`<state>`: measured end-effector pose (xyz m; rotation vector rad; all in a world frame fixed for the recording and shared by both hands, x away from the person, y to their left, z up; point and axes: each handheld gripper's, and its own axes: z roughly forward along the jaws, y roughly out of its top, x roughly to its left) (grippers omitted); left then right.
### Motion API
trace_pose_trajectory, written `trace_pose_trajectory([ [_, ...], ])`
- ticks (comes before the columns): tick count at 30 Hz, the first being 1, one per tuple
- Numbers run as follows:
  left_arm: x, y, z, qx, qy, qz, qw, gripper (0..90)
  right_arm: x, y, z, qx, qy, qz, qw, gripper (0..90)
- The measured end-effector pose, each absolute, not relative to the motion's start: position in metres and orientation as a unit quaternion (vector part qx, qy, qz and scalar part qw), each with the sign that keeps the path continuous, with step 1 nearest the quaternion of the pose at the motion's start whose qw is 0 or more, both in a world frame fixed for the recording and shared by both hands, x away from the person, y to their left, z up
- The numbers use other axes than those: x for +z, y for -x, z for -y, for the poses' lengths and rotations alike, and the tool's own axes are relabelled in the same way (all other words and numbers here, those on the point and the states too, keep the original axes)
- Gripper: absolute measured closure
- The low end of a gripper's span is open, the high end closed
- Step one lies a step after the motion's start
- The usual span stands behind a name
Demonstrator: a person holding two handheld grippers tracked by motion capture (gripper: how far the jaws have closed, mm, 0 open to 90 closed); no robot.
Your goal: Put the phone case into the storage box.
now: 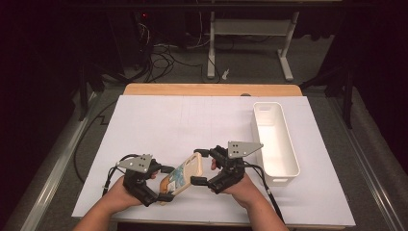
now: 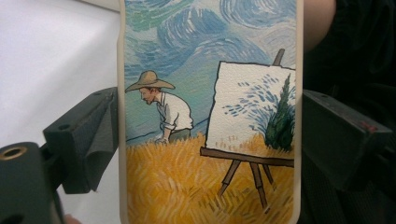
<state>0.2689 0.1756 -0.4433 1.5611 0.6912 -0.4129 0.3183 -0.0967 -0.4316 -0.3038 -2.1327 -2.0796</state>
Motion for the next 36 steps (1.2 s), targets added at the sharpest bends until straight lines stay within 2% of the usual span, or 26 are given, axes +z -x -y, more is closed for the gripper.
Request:
trace_pose_trajectory([
  [36, -0.4445, -0.2676, -0.1741, -0.186, -0.684, -0.293, 0.641, 12.3, -0.4324, -0.3165, 0.0944, -0.695, 0.1, 0.707, 0.087, 11.8],
])
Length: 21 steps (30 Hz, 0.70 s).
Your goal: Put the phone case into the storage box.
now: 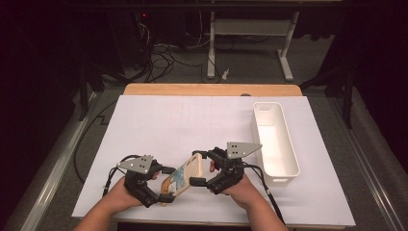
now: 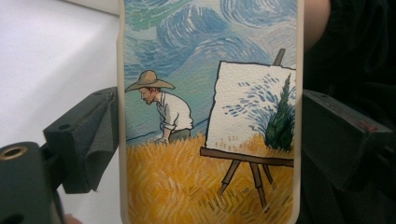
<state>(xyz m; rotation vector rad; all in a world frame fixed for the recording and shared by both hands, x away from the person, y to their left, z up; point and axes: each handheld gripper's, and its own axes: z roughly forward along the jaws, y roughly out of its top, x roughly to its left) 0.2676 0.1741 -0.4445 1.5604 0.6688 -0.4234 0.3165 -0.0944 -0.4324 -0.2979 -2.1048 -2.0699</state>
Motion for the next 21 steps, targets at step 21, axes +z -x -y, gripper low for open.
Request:
trace_pose_trajectory([
  [21, -0.4455, -0.2668, -0.1732, -0.177, -0.688, -0.293, 0.64, 12.0, -0.4315, -0.3141, 0.0931, -0.693, 0.109, 0.708, 0.084, 12.9],
])
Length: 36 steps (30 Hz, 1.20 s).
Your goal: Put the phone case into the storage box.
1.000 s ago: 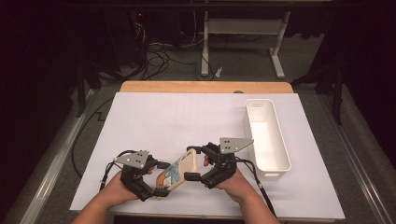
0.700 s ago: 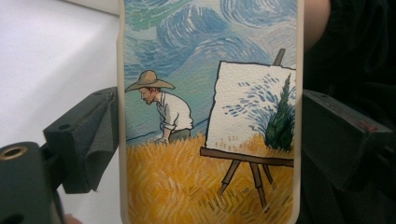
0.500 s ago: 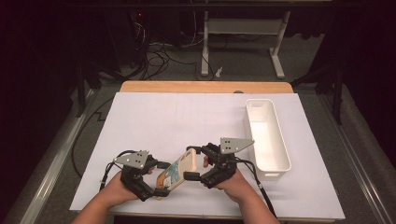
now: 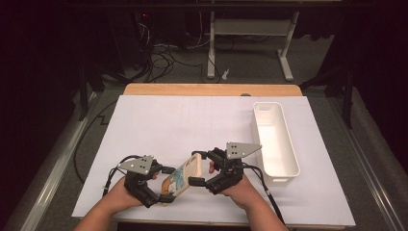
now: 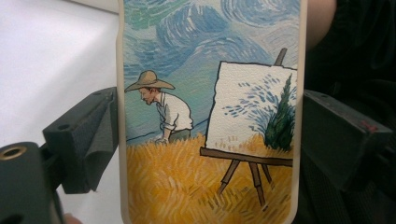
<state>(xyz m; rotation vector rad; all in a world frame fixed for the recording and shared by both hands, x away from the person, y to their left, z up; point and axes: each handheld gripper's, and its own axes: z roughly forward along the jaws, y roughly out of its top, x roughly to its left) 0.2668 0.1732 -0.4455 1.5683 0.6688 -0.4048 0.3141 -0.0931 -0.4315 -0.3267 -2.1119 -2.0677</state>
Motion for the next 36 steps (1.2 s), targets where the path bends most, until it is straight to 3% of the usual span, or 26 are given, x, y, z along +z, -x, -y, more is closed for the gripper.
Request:
trace_pose_trajectory([
  [25, -0.4464, -0.2671, -0.1723, -0.176, -0.688, -0.297, 0.638, 11.1, -0.4325, -0.314, 0.092, -0.691, 0.116, 0.708, 0.084, 13.2],
  [36, -0.4465, -0.2692, -0.171, -0.171, -0.683, -0.312, 0.638, 1.5, -0.432, -0.3133, 0.0918, -0.692, 0.114, 0.708, 0.082, 13.3],
])
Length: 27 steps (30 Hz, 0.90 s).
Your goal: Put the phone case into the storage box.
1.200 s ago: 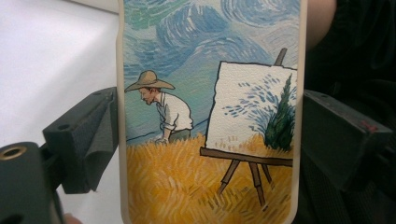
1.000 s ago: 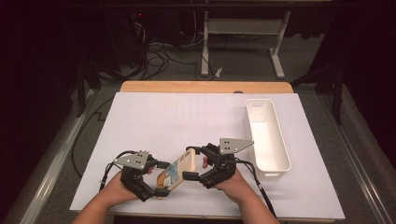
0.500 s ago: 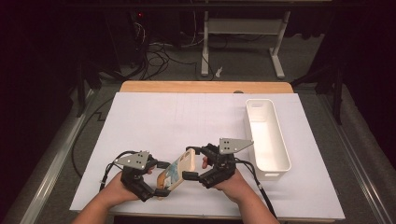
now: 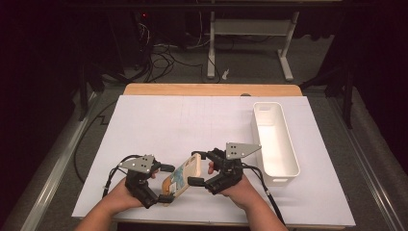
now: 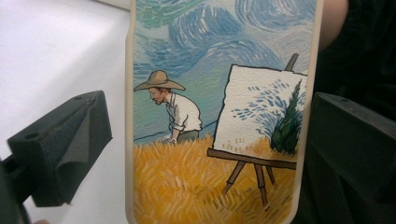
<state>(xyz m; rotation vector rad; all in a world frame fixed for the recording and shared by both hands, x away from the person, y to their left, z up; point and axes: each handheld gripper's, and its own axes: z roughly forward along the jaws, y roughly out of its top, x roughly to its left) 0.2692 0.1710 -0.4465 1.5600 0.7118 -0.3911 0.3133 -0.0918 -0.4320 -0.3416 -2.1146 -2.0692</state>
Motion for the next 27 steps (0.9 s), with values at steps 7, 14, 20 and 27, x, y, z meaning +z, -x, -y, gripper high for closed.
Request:
trace_pose_trajectory([
  [7, -0.444, -0.27, -0.173, -0.159, -0.676, -0.317, 0.646, 0.5, -0.432, -0.314, 0.093, -0.692, 0.119, 0.708, 0.077, 13.2],
  [14, -0.443, -0.274, -0.179, -0.143, -0.667, -0.329, 0.653, 0.4, -0.432, -0.314, 0.095, -0.691, 0.123, 0.708, 0.073, 13.2],
  [20, -0.443, -0.277, -0.182, -0.126, -0.66, -0.345, 0.655, 0.4, -0.431, -0.314, 0.097, -0.69, 0.125, 0.71, 0.065, 13.1],
  [27, -0.443, -0.282, -0.186, -0.096, -0.65, -0.365, 0.66, 0.6, -0.43, -0.314, 0.099, -0.688, 0.129, 0.713, 0.051, 13.1],
])
